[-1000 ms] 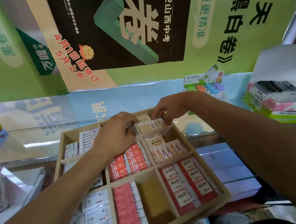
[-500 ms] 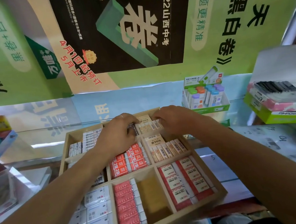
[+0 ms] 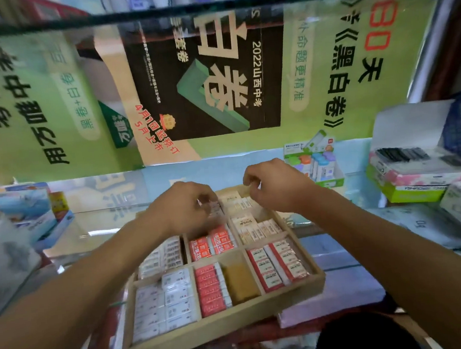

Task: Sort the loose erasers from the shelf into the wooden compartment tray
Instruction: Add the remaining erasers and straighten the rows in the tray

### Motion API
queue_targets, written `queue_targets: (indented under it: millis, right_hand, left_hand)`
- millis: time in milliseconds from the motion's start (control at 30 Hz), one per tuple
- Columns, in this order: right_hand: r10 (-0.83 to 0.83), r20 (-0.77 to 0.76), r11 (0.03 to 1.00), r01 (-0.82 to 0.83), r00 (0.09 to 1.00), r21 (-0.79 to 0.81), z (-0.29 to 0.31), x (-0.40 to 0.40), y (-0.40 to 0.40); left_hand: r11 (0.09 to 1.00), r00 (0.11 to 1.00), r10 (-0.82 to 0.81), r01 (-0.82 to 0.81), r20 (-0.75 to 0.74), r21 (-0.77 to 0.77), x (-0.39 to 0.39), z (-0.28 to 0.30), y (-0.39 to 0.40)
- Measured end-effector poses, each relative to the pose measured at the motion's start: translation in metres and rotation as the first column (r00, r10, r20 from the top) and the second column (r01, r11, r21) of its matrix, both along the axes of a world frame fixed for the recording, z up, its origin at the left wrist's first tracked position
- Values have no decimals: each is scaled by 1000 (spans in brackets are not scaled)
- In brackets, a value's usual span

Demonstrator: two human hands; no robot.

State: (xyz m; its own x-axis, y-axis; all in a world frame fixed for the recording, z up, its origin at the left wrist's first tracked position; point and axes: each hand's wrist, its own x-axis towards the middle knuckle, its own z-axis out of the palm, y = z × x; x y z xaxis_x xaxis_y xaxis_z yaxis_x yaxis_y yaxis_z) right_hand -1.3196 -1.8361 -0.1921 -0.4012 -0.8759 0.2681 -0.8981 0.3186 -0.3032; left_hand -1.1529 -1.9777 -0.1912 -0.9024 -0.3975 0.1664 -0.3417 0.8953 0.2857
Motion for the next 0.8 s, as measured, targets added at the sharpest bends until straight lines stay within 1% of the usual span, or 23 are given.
queue_targets:
  millis: [133,167,233,267,333,367,433,467,500,567,633,700,800]
  right_hand:
    - [73,28,997,-73,997,-12,-10,34,33]
    - [101,45,995,-101,994,-18,-17,41,42]
    - [138,87,990,-137,987,-19,-32,53,58]
    - [122,102,992,-122,987,-9,-40,57,65]
    - [21,102,999,-24,995,33,-53,62,76]
    - [-39,101,998,33,994,56,-57,62,80]
    - [-125,145,989,111,981,101,-64,65,85]
    - [-145,171,985,127,975,114,-67,66,87]
    - [-149,183,984,128,972,120,-69,68,88]
    - [-135,215,986,110,967,124,-68,72,91]
    - [-97,290,990,62,952,129,-67,72,94]
    - [-33,295,989,-12,955,147,-68,73,95]
    - [-6,291,992,-31,957,123,-76,71,92]
  left_hand:
    - [995,984,-54,68,172,-74,37,-8,27]
    - [994,980,-60,76,191,-76,46,-12,34]
    - [995,979,-90,97,183,-34,64,-21,46]
    - [993,980,-116,120,163,-12,72,-24,51]
    - [989,976,-145,148,160,-9,87,-33,58]
    - [990,972,-128,137,197,-32,95,-37,60]
    - [990,937,-46,88,346,-107,107,-44,64]
    - [986,911,-4,73,413,-152,110,-47,64]
    - [980,896,23,68,444,-187,112,-48,65]
    - [977,901,38,57,432,-204,112,-50,65]
    - [988,919,33,30,392,-154,112,-52,64]
    - [994,933,32,6,359,-105,112,-55,64]
    - [998,949,40,-24,314,-55,114,-57,64]
